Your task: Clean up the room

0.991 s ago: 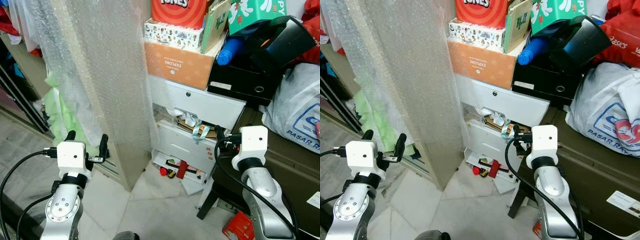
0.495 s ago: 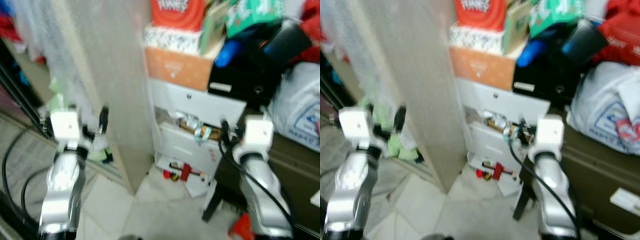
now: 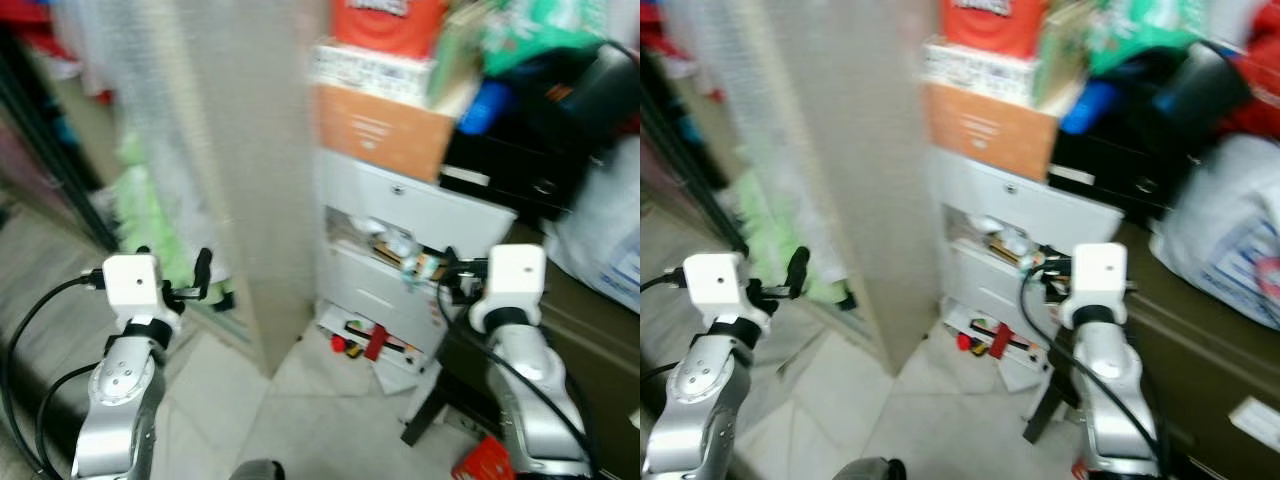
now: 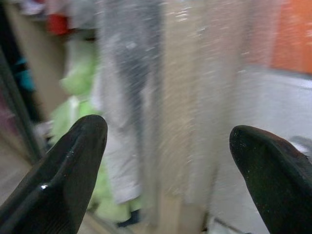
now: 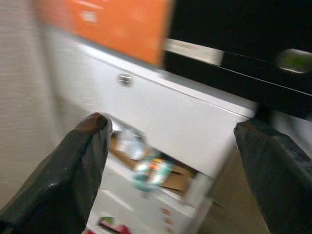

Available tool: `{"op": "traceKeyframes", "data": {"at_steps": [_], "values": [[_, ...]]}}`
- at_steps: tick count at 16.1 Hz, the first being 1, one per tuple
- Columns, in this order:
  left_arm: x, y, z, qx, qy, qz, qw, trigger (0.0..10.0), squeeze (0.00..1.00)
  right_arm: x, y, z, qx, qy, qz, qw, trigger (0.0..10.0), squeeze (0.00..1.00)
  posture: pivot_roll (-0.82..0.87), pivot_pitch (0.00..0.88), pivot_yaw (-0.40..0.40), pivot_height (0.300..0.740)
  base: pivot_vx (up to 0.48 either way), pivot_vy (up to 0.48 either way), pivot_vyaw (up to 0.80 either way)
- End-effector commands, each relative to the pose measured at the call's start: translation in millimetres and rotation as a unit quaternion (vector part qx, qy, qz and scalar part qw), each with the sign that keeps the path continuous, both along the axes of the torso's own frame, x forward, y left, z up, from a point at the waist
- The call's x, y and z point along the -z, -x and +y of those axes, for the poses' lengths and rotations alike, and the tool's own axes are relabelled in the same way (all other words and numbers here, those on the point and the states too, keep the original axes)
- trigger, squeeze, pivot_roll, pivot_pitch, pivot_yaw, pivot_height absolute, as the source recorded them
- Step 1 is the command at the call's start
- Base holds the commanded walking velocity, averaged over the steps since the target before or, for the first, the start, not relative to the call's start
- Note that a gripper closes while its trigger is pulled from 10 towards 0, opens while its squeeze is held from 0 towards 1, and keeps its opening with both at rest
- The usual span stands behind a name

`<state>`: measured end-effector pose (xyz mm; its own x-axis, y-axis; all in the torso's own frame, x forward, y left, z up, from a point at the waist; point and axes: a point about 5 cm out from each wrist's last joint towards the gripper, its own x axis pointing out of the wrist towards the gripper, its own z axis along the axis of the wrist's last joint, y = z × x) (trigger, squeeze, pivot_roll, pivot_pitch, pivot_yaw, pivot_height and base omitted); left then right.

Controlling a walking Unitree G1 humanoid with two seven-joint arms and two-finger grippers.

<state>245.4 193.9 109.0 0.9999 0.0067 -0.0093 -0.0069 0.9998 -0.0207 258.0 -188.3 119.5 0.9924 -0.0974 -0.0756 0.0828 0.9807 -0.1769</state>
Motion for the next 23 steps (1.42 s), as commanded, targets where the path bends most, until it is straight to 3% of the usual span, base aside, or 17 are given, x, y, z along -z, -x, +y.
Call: {"op": "traceKeyframes", "data": {"at_steps": [1, 7, 15, 23], "values": [[-7.2, -3.2, -1.6, -0.004, 0.001, -0.016, 1.000, 10.0, 0.00, -5.9, -3.6, 2.1, -0.008, 0.001, -0.009, 1.000, 10.0, 0.00, -0.03, 0.006, 0.045, 0.740, 0.000, 0.000, 0.80], [-10.1, -5.7, -2.1, -0.021, 0.012, -0.023, 0.999, 10.0, 0.00, -11.3, -8.7, 7.4, -0.028, 0.005, -0.019, 0.999, 10.0, 0.00, -0.03, 0.015, 0.038, 0.740, 0.000, 0.000, 0.80], [-16.5, -14.8, -15.9, 0.014, 0.019, -0.037, 0.999, 10.0, 0.00, -18.8, -19.6, 11.8, -0.040, 0.006, -0.034, 0.999, 10.0, 0.00, -0.02, 0.017, 0.032, 0.740, 0.000, 0.000, 0.80], [-14.2, -15.1, -15.2, 0.013, 0.021, -0.030, 0.999, 10.0, 0.00, -22.1, -28.0, 12.7, -0.044, 0.001, -0.041, 0.998, 10.0, 0.00, -0.01, 0.004, 0.026, 0.740, 0.000, 0.000, 0.80]]}}
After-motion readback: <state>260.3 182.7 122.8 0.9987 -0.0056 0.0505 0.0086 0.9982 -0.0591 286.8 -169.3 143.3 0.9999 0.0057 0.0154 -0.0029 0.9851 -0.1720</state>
